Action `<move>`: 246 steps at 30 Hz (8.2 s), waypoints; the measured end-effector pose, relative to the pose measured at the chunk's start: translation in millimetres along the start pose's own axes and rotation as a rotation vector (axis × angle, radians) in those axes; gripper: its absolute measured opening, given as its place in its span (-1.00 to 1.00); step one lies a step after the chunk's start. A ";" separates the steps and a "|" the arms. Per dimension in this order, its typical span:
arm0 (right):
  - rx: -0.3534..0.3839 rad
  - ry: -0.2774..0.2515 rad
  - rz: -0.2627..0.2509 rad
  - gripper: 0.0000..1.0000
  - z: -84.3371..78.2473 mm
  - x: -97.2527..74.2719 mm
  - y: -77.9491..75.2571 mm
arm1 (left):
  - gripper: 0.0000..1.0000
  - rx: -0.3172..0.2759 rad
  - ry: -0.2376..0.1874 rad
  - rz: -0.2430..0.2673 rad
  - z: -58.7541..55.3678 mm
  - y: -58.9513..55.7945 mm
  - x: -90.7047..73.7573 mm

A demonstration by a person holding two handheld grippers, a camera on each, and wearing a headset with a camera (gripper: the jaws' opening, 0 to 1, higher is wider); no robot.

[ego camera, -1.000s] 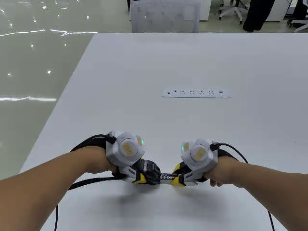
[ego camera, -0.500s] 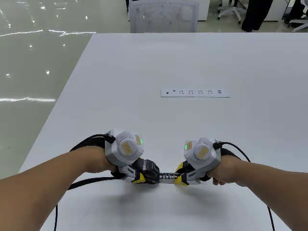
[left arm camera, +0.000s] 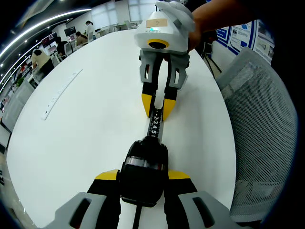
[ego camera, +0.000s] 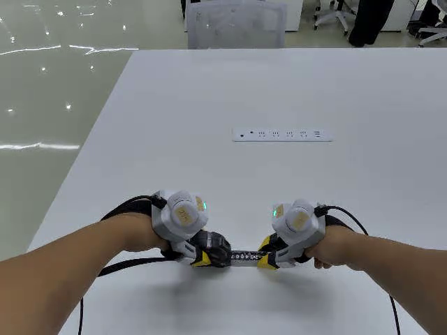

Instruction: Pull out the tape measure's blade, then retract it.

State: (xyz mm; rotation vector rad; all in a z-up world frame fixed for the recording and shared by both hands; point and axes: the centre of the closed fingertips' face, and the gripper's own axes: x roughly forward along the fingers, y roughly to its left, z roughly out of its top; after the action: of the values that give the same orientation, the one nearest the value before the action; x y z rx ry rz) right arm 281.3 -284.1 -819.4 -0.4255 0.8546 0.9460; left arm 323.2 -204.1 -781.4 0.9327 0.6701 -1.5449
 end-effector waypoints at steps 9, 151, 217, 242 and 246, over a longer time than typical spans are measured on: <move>-0.005 0.004 -0.003 -0.73 -4.8 -4.0 -1.2 | -0.36 -0.004 -0.002 0.003 -0.6 1.2 -0.2; 0.057 0.021 -0.031 -0.74 -99.1 -77.6 -20.0 | -0.36 -0.023 -0.004 -0.003 0.3 -0.1 1.8; 0.096 0.043 -0.052 -0.74 -129.9 -104.4 -24.2 | -0.36 -0.020 0.000 -0.006 1.3 0.4 1.6; 0.119 0.050 -0.059 -0.73 -130.0 -103.3 -23.2 | -0.36 -0.014 -0.007 -0.005 0.6 0.5 2.1; 0.128 0.053 -0.061 -0.72 -129.2 -102.5 -23.1 | -0.36 0.003 -0.001 0.000 1.5 -1.1 2.5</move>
State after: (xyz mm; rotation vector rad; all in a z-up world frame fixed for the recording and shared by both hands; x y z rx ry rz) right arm 212.0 -435.5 -817.8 -0.3652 0.9395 0.8221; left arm 321.8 -206.5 -782.8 0.9337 0.6675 -1.5471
